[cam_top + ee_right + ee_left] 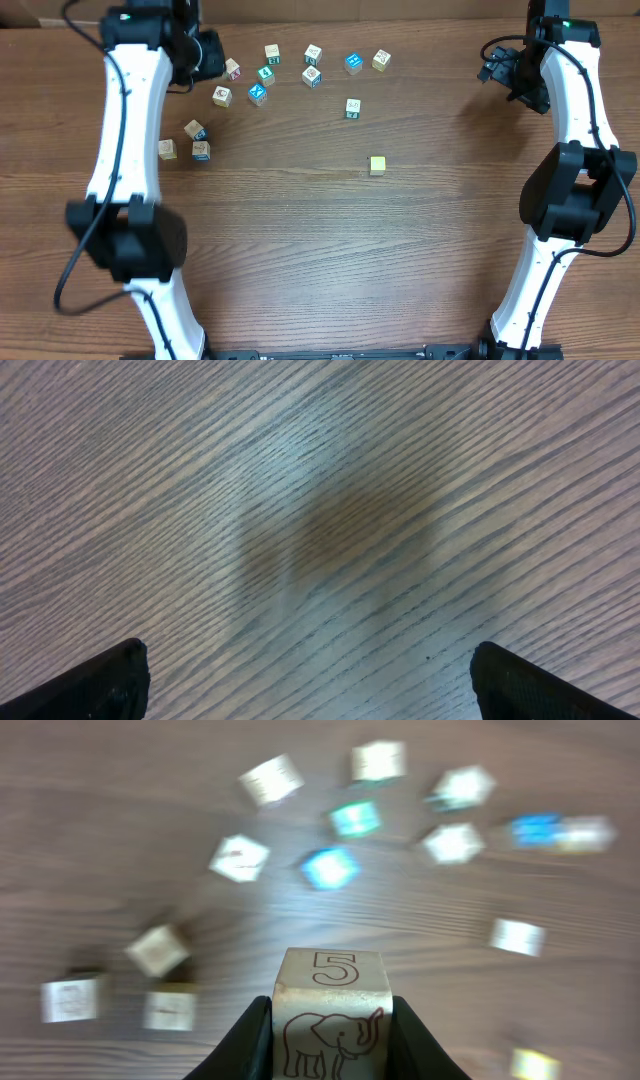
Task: Form a tower
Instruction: 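Lift the 5 block and carry it right toward the yellow S block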
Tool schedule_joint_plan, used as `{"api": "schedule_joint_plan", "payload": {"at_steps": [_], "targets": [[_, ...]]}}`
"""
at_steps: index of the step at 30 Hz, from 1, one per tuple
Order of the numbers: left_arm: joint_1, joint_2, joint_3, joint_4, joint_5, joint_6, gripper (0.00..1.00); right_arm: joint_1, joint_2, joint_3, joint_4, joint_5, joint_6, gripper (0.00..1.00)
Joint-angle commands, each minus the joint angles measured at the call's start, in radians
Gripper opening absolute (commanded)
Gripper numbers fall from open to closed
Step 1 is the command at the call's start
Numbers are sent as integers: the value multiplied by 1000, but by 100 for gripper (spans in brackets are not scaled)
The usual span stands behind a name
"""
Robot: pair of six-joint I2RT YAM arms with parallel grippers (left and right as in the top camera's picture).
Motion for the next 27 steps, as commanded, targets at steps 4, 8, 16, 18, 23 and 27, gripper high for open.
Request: {"api": "schedule_joint_plan", "payload": {"at_steps": [4, 8, 16, 18, 23, 27], "targets": [[-30, -63, 11, -29, 285, -20, 7, -1, -18, 12, 5, 6, 3, 100], [-62, -62, 11, -88, 292, -21, 6, -1, -18, 12, 5, 6, 3, 100], [-215, -62, 11, -126, 160, -110, 4, -1, -18, 12, 5, 6, 3, 100], [-265, -62, 11, -124, 132, -130, 4, -1, -18, 12, 5, 6, 3, 100], [-373, -62, 11, -116, 38, -200, 4, -1, -18, 12, 5, 6, 3, 100], [-448, -62, 11, -112, 11, -234, 5, -1, -18, 12, 5, 6, 3, 100]]}}
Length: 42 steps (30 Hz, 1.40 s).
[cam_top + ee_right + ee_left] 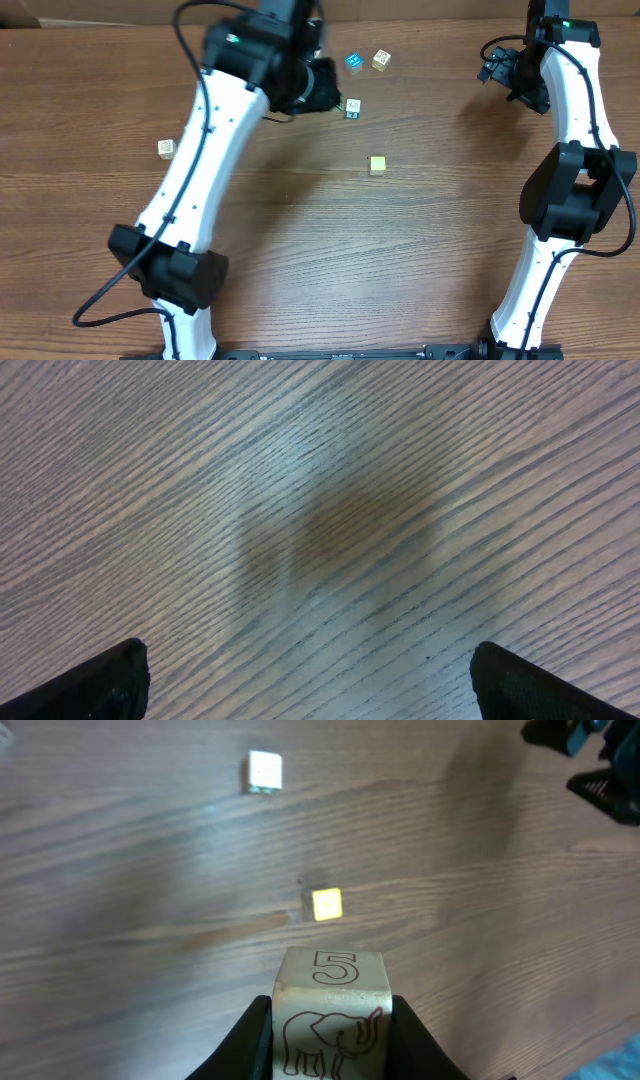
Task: Form a tower
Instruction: 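Lift the 5 block and carry it right toward the yellow S block, then position the held 5 block above the yellow S block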
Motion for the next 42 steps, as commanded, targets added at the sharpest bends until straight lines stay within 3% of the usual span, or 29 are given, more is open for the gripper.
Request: {"api": "schedule_joint_plan", "payload": {"at_steps": [1, 11, 17, 25, 42], "targets": [[-48, 7, 0, 8, -57, -56, 5, -1, -18, 12, 5, 6, 3, 100], [-171, 8, -2, 31, -68, -71, 4, -1, -18, 12, 5, 6, 3, 100], [-220, 8, -3, 25, -201, -196, 4, -1, -18, 12, 5, 6, 3, 100], [-259, 36, -5, 22, -273, -273, 5, -1, -18, 12, 5, 6, 3, 100], [-265, 137, -10, 21, -260, -280, 7, -1, -18, 12, 5, 6, 3, 100]]}}
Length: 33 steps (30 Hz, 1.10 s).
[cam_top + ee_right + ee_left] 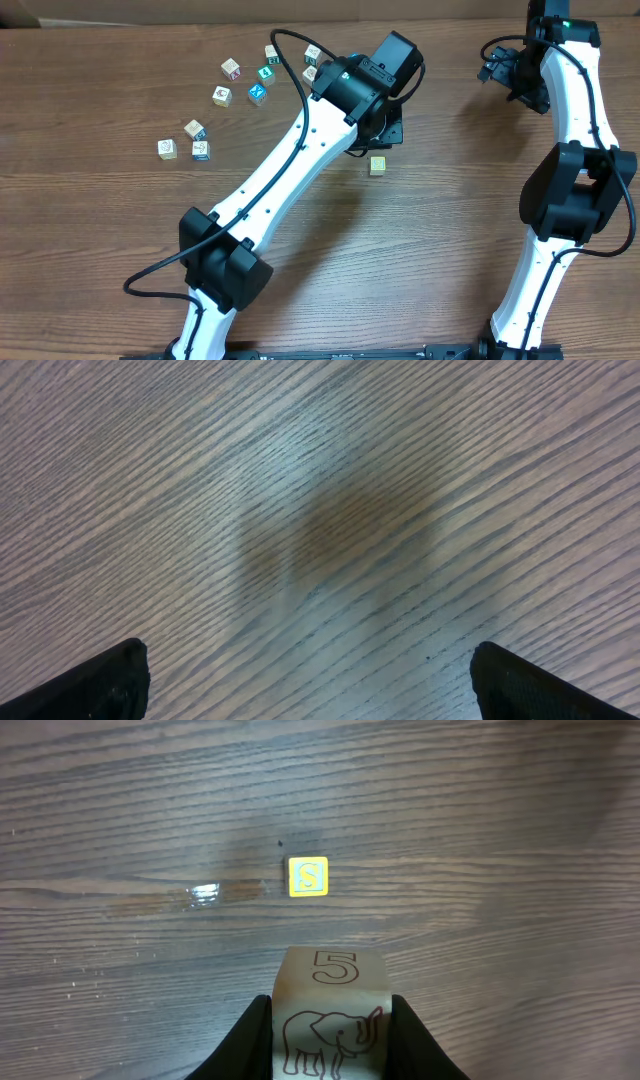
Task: Form a tower
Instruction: 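Position the held 5 block above the yellow S block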
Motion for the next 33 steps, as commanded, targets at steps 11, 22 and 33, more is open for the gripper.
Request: {"api": "schedule_joint_plan", "payload": {"at_steps": [11, 22, 33], "targets": [[-6, 7, 1, 9, -13, -23, 6, -1, -18, 12, 4, 6, 3, 100], [-30, 8, 1, -2, -25, -19, 6, -1, -18, 12, 4, 6, 3, 100], [-34, 8, 1, -10, -50, -12, 7, -1, -18, 12, 4, 3, 3, 100]]}}
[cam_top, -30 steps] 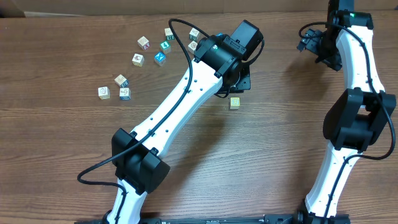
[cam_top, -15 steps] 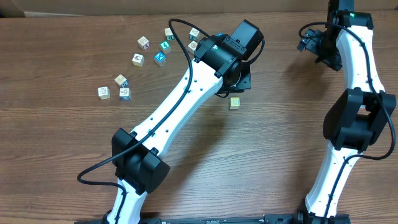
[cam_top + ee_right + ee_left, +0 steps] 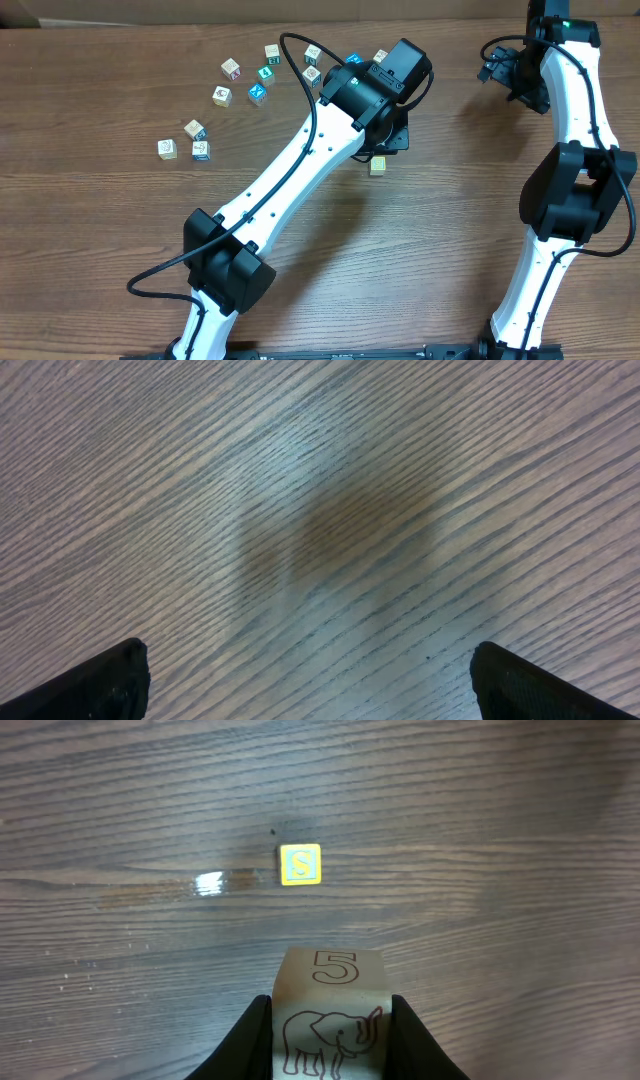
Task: Form a tower
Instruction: 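Position the held 5 block above the yellow S block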
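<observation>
My left gripper (image 3: pixel 330 1035) is shut on a pale wooden block (image 3: pixel 331 1005) marked with a 5 and an elephant. It hangs above the table near a lone yellow S block (image 3: pixel 300 864), which lies on the wood ahead of the held block. In the overhead view the left gripper (image 3: pixel 385 125) sits just above that yellow block (image 3: pixel 377 168), partly covering it. At the far right, my right gripper (image 3: pixel 310 680) is open over bare wood, nothing between its fingers.
Several loose letter blocks lie scattered at the back left of the table (image 3: pixel 300 250), such as a blue one (image 3: pixel 257 93) and a pale one (image 3: pixel 166 149). The left arm (image 3: pixel 290 190) stretches diagonally across the middle.
My left gripper with the elephant block has shifted slightly to the right and back. In the left wrist view the yellow S block now appears higher and smaller. The right arm is unchanged.
My left gripper held the elephant block above the scattered blocks at the back left. Then it was over the back middle, with the yellow block in view ahead. Later it hung close to the yellow S block, where it still is. The right gripper stayed open and still.
</observation>
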Tool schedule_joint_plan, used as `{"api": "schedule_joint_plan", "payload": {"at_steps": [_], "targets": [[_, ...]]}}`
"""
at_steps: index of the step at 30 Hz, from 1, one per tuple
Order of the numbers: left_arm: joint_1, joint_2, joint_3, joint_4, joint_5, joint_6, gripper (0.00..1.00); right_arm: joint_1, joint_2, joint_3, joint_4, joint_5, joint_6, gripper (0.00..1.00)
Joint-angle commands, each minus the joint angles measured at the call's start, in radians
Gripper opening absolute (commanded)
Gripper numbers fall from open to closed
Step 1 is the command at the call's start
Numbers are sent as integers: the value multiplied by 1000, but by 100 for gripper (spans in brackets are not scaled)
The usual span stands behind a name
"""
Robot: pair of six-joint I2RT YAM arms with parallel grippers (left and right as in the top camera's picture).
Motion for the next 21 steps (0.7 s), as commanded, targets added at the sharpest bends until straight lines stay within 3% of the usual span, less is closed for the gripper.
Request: {"api": "schedule_joint_plan", "payload": {"at_steps": [1, 21], "targets": [[-7, 6, 2, -1, -36, -2, 6, -1, -18, 12, 4, 3, 3, 100], [-13, 6, 2, 1, -32, -2, 6, -6, -18, 12, 4, 3, 3, 100]]}}
